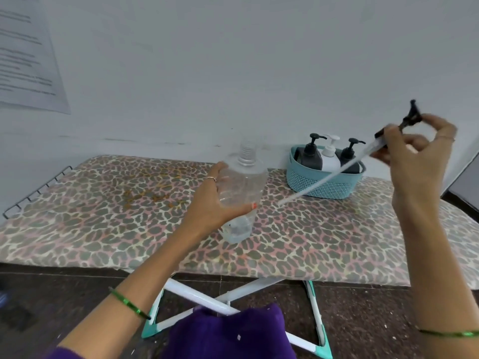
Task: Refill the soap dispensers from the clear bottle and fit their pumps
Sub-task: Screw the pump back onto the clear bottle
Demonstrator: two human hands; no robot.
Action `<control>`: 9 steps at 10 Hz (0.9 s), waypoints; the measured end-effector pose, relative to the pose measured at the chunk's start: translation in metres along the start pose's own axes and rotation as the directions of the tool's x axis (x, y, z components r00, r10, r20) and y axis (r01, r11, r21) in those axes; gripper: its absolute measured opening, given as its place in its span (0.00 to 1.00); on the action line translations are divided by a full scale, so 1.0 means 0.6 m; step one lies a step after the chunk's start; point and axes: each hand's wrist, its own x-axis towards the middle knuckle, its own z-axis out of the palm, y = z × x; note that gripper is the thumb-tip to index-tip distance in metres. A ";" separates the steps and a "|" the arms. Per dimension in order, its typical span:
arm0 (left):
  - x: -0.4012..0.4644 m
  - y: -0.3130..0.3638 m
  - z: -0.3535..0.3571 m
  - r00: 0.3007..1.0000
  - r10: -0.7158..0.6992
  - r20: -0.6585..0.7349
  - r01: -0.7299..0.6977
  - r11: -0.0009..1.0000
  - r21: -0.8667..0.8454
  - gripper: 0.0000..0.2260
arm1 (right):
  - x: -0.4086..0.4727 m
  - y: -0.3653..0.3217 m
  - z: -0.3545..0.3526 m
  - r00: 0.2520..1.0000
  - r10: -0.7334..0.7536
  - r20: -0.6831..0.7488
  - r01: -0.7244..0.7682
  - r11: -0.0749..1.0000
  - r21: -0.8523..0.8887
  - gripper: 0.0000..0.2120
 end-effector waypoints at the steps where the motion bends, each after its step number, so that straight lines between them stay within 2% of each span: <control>1: -0.013 -0.014 -0.005 0.999 0.022 0.024 -0.022 1.000 0.004 0.36 | 0.016 -0.044 0.032 0.989 -0.135 -0.057 0.141 0.983 0.118 0.21; 2: -0.006 -0.016 -0.005 0.999 0.011 0.042 -0.010 1.000 -0.024 0.39 | 0.030 -0.073 0.048 0.974 -0.209 -0.091 0.224 0.949 0.220 0.22; 3: 0.000 -0.021 -0.008 0.998 0.014 0.056 -0.012 1.000 -0.024 0.44 | 0.286 -0.185 0.171 0.905 -0.379 -0.194 0.412 0.894 0.176 0.23; 4: 0.002 -0.025 -0.009 0.998 0.016 0.054 -0.015 1.000 -0.007 0.43 | 0.238 -0.073 -0.024 0.884 -0.445 -0.146 0.468 0.836 0.287 0.24; 5: 0.001 -0.026 -0.009 0.998 0.015 0.054 -0.014 1.000 -0.020 0.41 | 0.168 -0.066 -0.029 0.892 -0.447 -0.071 0.451 0.863 0.227 0.26; 6: 0.003 -0.029 -0.008 0.998 0.022 0.055 -0.020 0.999 -0.030 0.44 | 0.025 -0.109 0.131 0.822 -0.567 0.046 0.559 0.821 0.118 0.31; 7: 0.003 -0.031 -0.006 0.998 0.028 0.060 -0.025 0.999 -0.046 0.44 | 0.025 -0.131 0.151 0.849 -0.526 0.042 0.512 0.841 0.174 0.22; 8: 0.005 -0.032 -0.003 0.998 0.022 0.065 -0.018 0.998 -0.059 0.43 | 0.024 -0.135 0.158 0.847 -0.525 0.084 0.515 0.849 0.117 0.19; 9: 0.004 -0.038 0.001 0.997 0.006 0.073 -0.001 0.998 -0.061 0.44 | 0.003 -0.128 0.186 0.856 -0.488 0.169 0.482 0.873 0.080 0.21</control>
